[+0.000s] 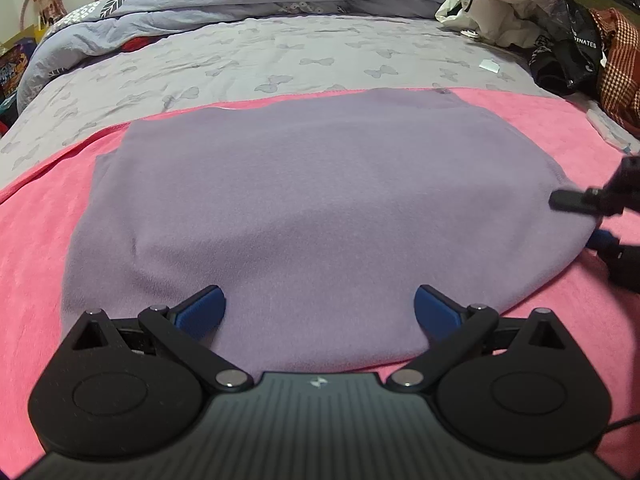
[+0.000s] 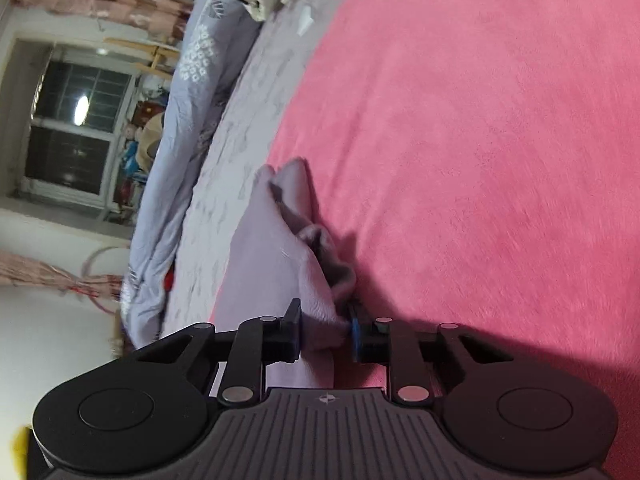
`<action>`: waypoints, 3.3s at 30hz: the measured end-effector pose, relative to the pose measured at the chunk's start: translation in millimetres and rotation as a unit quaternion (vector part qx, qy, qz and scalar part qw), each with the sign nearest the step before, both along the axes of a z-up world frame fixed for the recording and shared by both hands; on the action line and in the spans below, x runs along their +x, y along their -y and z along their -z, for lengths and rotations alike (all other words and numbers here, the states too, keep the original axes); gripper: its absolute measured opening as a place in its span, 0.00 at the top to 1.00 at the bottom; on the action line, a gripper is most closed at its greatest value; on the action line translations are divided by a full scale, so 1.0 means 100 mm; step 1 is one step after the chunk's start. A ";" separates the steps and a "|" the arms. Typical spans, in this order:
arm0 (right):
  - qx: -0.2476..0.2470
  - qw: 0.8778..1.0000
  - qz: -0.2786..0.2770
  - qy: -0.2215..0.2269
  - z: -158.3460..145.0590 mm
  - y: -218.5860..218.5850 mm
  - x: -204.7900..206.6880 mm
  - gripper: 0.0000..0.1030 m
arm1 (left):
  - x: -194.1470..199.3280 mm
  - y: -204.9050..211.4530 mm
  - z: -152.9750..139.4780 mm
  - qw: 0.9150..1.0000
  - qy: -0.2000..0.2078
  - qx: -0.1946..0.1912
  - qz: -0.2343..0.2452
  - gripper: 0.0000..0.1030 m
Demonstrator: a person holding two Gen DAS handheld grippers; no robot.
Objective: Fold clothes
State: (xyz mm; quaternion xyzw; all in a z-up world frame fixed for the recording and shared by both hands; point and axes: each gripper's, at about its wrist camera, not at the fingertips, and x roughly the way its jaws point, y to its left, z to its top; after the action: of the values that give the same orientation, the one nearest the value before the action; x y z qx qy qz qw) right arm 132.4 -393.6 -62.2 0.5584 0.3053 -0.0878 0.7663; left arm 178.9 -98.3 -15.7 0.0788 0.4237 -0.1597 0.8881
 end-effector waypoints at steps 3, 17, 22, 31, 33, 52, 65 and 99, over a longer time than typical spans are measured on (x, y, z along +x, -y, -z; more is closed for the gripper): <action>-0.084 0.996 -0.016 0.011 -0.38 -0.11 0.07 0.83 | -0.06 -0.10 -0.11 1.000 0.001 0.008 -0.021 0.04; -0.148 0.986 0.005 -0.083 -0.24 -0.43 -0.12 0.61 | -0.34 -1.63 -0.26 0.974 -0.020 -0.042 -0.223 0.05; -0.099 0.993 0.049 -0.030 -0.09 -0.37 -0.13 0.66 | -0.40 -1.76 -0.18 0.971 -0.028 -0.042 -0.232 0.05; -0.270 0.960 -0.061 0.026 -1.03 -0.95 0.37 0.89 | -0.48 -1.82 -0.21 0.969 -0.017 -0.028 -0.246 0.05; -0.318 0.937 -0.134 0.061 -1.25 -1.37 0.51 0.89 | -0.49 -1.94 -0.21 0.964 -0.014 -0.032 -0.265 0.05; -0.447 0.767 -0.441 0.133 -1.01 -3.26 0.41 0.88 | -0.78 -2.31 -0.16 0.954 0.004 -0.054 -0.295 0.04; -0.403 0.713 -0.557 0.139 -0.90 -3.38 0.19 0.43 | -0.81 -2.41 -0.30 0.941 0.013 -0.074 -0.330 0.04; -0.368 0.792 -0.477 0.098 -1.13 -3.23 2.29 0.71 | -0.23 -1.64 0.02 0.971 0.083 -0.003 -0.224 0.00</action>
State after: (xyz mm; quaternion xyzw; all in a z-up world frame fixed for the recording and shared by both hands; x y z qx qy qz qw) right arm 361.4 -70.5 50.8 0.0230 0.4010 0.2385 0.8842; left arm 155.8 66.0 -17.3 -0.0081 0.3549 0.0491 0.9336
